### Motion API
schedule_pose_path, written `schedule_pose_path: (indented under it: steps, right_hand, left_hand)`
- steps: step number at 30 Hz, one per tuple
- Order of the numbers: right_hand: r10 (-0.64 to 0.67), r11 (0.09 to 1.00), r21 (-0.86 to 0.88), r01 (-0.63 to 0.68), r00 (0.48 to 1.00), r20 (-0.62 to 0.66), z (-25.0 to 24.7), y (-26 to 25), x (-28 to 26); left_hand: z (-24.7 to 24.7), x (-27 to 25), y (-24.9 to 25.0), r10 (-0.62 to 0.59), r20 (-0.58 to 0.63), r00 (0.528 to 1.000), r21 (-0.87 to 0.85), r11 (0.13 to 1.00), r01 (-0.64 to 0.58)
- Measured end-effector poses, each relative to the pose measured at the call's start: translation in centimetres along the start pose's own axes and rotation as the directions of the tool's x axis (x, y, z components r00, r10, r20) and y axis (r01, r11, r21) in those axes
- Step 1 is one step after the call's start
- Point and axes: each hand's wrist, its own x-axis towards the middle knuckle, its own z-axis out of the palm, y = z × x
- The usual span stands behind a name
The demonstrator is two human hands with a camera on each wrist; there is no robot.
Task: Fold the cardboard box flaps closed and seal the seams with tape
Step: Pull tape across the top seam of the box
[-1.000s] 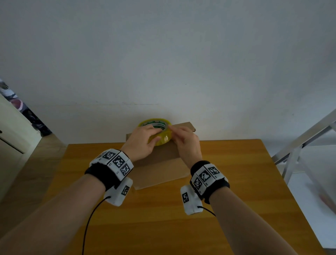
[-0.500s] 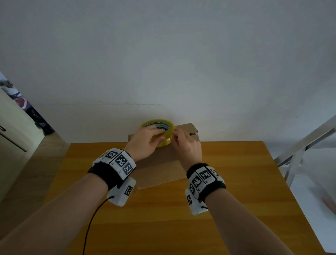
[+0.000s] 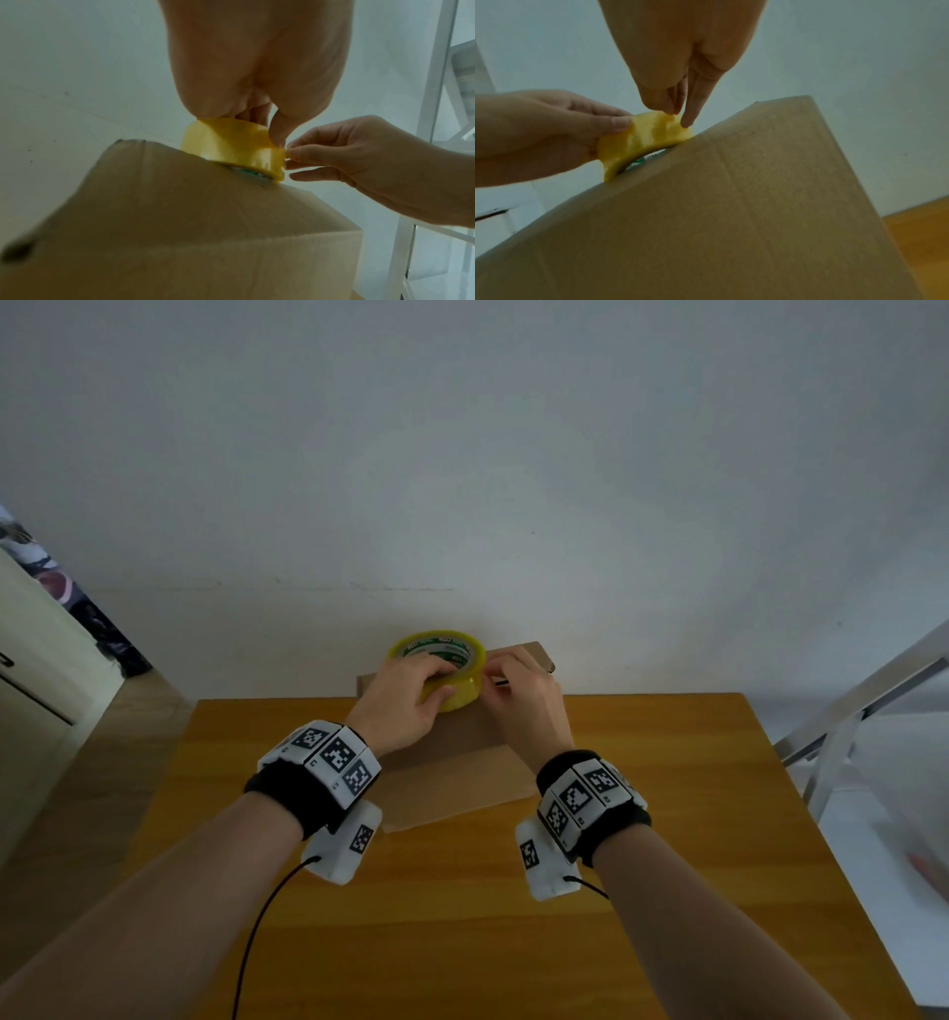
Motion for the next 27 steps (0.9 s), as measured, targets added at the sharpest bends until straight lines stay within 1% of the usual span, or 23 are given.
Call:
schedule_pose_path:
  steps: [3, 6, 10, 15, 20, 23, 27]
  right_hand:
    - [-0.011, 1.000, -0.024, 0.013, 0.998, 0.057, 0.3, 0.1, -0.4]
    - [0.002, 0.999, -0.032, 0.000, 0.998, 0.062, 0.0, -0.1, -0.4]
    - [0.021, 1.000, -0.001, -0.021, 0.994, 0.106, -0.4, -0.4, -0.1]
    - [0.141, 0.979, 0.121, -0.166, 0.971, 0.193, -1.1, -0.5, 0.1]
    - [0.202, 0.940, 0.206, -0.271, 0.932, 0.302, -1.6, -0.1, 0.8]
    - [0.158, 0.960, 0.171, -0.223, 0.931, 0.327, -1.6, -0.3, 0.7]
    - [0.123, 0.973, 0.152, -0.174, 0.948, 0.295, -1.2, -0.6, 0.5]
  left_hand:
    - [0.3, -0.1, -0.1, 0.002, 0.009, 1.000, 0.010, 1.000, -0.002]
    - [0.6, -0.1, -0.1, 0.007, 0.015, 1.000, 0.024, 1.000, -0.007]
    - [0.7, -0.2, -0.3, 0.011, 0.011, 1.000, 0.028, 1.000, -0.011]
    - [0.5, -0.1, -0.7, 0.023, -0.013, 1.000, 0.001, 1.000, -0.023]
    - [0.8, -0.2, -0.7, 0.040, -0.025, 0.999, -0.002, 0.999, -0.040]
    - [1.1, -0.2, -0.7, 0.018, -0.041, 0.999, 0.034, 0.999, -0.017]
    - [1.3, -0.1, -0.5, 0.007, -0.045, 0.999, 0.106, 0.994, -0.002]
